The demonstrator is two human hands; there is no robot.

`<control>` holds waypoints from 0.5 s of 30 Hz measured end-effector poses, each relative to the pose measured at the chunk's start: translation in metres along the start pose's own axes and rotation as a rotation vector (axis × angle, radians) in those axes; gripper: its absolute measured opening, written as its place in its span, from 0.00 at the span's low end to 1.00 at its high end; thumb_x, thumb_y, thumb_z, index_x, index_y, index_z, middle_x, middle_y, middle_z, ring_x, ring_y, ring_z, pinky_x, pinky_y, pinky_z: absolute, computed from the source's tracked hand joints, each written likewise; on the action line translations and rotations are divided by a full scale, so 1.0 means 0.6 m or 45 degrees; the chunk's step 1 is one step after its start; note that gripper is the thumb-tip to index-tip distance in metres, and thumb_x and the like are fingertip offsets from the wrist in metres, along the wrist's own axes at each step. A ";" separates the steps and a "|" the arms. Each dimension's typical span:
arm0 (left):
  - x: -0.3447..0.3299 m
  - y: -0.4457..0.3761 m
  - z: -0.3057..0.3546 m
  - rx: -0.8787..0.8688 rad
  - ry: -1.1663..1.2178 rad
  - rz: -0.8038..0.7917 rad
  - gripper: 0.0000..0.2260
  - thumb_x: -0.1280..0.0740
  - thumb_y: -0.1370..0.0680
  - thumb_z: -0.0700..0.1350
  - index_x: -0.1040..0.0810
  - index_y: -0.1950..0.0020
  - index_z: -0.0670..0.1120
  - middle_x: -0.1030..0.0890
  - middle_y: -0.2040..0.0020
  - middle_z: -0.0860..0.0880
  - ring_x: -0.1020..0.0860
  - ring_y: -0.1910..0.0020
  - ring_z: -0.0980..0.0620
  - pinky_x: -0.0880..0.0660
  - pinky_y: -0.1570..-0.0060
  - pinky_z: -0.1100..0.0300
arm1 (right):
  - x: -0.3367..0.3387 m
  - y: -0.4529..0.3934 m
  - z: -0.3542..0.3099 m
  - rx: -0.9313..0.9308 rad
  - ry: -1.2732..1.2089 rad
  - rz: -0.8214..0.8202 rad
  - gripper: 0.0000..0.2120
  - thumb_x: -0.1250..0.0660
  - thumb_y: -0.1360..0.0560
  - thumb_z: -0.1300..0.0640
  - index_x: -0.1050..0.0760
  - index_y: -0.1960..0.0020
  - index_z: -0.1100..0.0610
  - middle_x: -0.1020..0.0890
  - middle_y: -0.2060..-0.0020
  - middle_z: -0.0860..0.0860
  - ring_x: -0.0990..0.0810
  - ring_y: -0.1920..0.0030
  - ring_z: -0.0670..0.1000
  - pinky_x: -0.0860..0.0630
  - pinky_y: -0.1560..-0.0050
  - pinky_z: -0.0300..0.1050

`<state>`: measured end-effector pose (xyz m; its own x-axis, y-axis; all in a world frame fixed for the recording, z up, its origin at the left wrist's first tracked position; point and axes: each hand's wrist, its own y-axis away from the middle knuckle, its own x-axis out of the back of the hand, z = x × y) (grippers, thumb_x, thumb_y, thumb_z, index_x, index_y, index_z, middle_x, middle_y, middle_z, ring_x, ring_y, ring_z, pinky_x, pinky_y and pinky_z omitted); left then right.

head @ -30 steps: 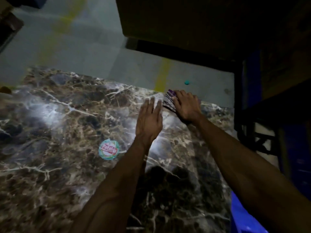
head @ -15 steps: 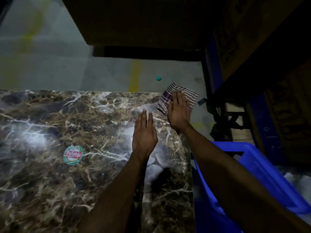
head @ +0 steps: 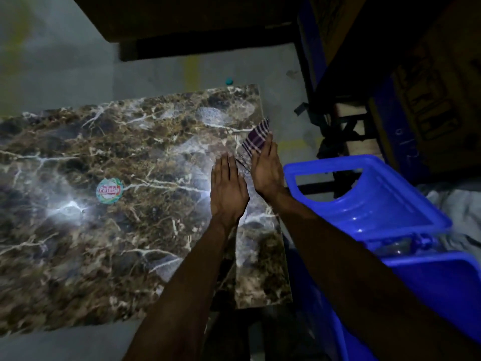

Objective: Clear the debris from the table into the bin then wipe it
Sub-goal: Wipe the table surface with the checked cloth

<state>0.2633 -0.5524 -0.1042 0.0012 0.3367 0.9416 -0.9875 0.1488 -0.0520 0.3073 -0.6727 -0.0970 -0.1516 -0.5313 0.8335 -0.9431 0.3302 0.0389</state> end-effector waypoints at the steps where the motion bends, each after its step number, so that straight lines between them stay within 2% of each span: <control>1: 0.001 0.018 0.003 -0.026 0.006 0.004 0.25 0.47 0.13 0.48 0.41 0.18 0.38 0.39 0.19 0.39 0.43 0.19 0.42 0.44 0.20 0.47 | 0.005 0.027 0.004 -0.018 0.027 -0.007 0.30 0.42 0.14 0.53 0.45 0.19 0.67 0.29 0.29 0.65 0.21 0.40 0.66 0.21 0.49 0.54; 3: 0.002 0.054 0.002 -0.073 0.030 -0.008 0.25 0.46 0.14 0.48 0.41 0.18 0.38 0.39 0.19 0.39 0.42 0.19 0.42 0.45 0.20 0.47 | 0.011 0.082 0.010 -0.045 0.094 0.006 0.27 0.41 0.15 0.54 0.36 0.24 0.71 0.23 0.35 0.67 0.18 0.44 0.65 0.19 0.51 0.52; 5: 0.004 0.093 -0.004 -0.126 0.042 -0.055 0.25 0.47 0.13 0.48 0.41 0.18 0.39 0.40 0.18 0.40 0.43 0.18 0.43 0.47 0.19 0.48 | 0.011 0.136 0.027 -0.052 0.172 0.135 0.23 0.40 0.16 0.55 0.30 0.29 0.72 0.20 0.39 0.67 0.17 0.45 0.65 0.19 0.50 0.52; 8: 0.015 0.158 -0.018 -0.179 0.085 -0.111 0.25 0.47 0.13 0.50 0.41 0.18 0.40 0.40 0.18 0.42 0.43 0.18 0.44 0.48 0.19 0.48 | 0.027 0.230 0.042 -0.185 0.074 0.090 0.17 0.38 0.16 0.55 0.28 0.35 0.69 0.20 0.43 0.66 0.18 0.46 0.65 0.20 0.50 0.53; 11: 0.033 0.248 -0.037 -0.200 0.136 -0.162 0.27 0.45 0.13 0.51 0.43 0.17 0.42 0.42 0.17 0.45 0.47 0.17 0.47 0.54 0.18 0.52 | 0.042 0.342 0.072 -0.243 0.088 0.058 0.16 0.40 0.16 0.55 0.27 0.39 0.68 0.18 0.49 0.66 0.16 0.52 0.65 0.21 0.56 0.53; 12: 0.042 0.273 -0.042 -0.205 0.151 -0.181 0.27 0.44 0.13 0.51 0.43 0.17 0.42 0.43 0.17 0.45 0.48 0.17 0.48 0.55 0.18 0.53 | 0.048 0.377 0.083 -0.277 0.086 0.075 0.17 0.41 0.15 0.55 0.27 0.38 0.69 0.18 0.49 0.66 0.16 0.52 0.65 0.21 0.55 0.53; 15: 0.061 0.334 -0.058 -0.250 0.180 -0.243 0.27 0.43 0.14 0.50 0.44 0.17 0.41 0.44 0.17 0.44 0.49 0.17 0.46 0.53 0.18 0.52 | 0.084 0.475 0.096 -0.409 -0.060 -0.137 0.21 0.44 0.14 0.53 0.33 0.29 0.69 0.22 0.37 0.69 0.21 0.39 0.68 0.26 0.41 0.58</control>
<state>0.0707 -0.4779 -0.0919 0.2194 0.4090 0.8858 -0.9178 0.3944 0.0453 0.0139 -0.6502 -0.0756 -0.0769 -0.6097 0.7889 -0.8141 0.4952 0.3033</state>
